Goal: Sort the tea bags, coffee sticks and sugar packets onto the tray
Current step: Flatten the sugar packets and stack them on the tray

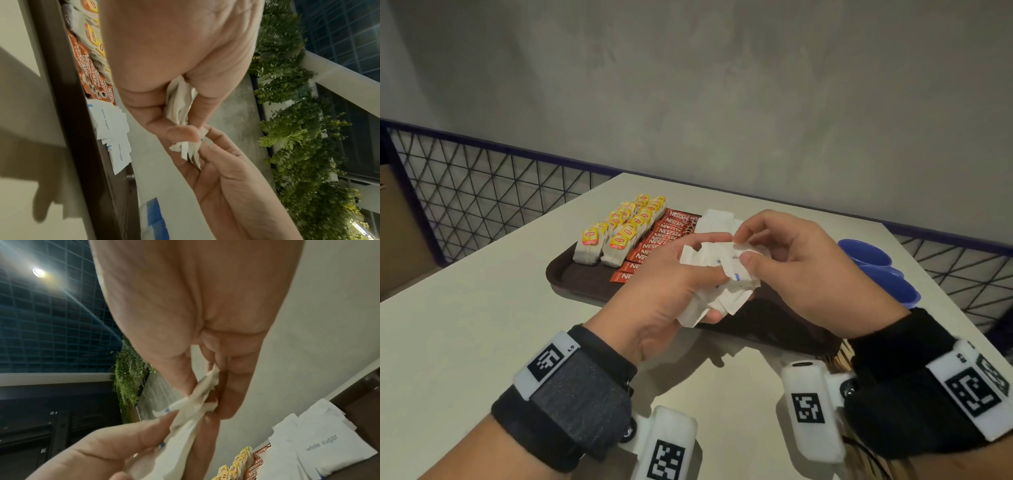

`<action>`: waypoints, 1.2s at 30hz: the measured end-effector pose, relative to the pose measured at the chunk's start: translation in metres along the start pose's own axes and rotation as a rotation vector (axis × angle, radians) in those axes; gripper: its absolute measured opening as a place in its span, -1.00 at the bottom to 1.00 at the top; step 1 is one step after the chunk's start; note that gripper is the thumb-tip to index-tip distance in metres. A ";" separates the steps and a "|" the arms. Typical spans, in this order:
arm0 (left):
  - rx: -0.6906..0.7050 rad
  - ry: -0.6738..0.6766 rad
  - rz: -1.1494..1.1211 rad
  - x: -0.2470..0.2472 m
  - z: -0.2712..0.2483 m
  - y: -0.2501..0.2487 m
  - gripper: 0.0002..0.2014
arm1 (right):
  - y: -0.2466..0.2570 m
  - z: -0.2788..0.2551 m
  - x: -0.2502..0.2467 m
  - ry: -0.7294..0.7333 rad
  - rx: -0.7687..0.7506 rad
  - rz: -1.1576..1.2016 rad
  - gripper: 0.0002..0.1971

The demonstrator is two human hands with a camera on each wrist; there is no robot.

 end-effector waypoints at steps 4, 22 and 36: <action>-0.025 -0.089 0.006 -0.008 0.004 0.003 -0.64 | 0.001 -0.003 -0.019 -0.054 0.029 -0.054 -0.73; -0.075 -0.340 -0.314 -0.054 0.015 0.013 -0.73 | -0.060 0.091 -0.007 0.182 0.348 -0.599 -0.81; -0.006 -0.328 -0.336 -0.048 0.016 0.010 -0.81 | -0.075 0.114 -0.009 0.115 0.338 -0.726 -0.80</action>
Point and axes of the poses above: each hand's wrist, its own z-axis towards the middle knuckle, its own x-axis out of the palm, y = z × x, the point moved 6 cm from there along z, towards the middle knuckle, and after that the axes turned 14 degrees about z, right-handed, at the moved point
